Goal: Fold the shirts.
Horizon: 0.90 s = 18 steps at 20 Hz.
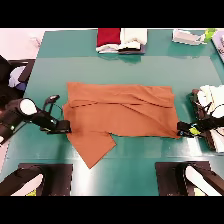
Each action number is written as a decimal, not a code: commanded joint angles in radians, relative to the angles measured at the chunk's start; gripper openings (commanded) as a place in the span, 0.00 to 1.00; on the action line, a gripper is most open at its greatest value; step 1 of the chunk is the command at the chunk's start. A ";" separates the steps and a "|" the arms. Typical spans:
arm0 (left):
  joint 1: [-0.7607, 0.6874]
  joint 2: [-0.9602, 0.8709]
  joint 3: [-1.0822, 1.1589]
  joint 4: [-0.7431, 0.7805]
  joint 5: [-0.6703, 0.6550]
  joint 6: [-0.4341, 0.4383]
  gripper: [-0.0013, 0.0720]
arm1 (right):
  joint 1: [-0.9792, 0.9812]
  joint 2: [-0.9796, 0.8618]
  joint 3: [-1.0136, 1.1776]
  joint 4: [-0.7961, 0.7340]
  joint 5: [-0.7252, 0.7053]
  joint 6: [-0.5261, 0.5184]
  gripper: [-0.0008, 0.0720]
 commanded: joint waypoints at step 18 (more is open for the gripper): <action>-0.285 0.000 -0.116 0.010 0.165 -0.208 0.17 | 0.000 0.001 -0.001 0.003 -0.004 -0.032 0.03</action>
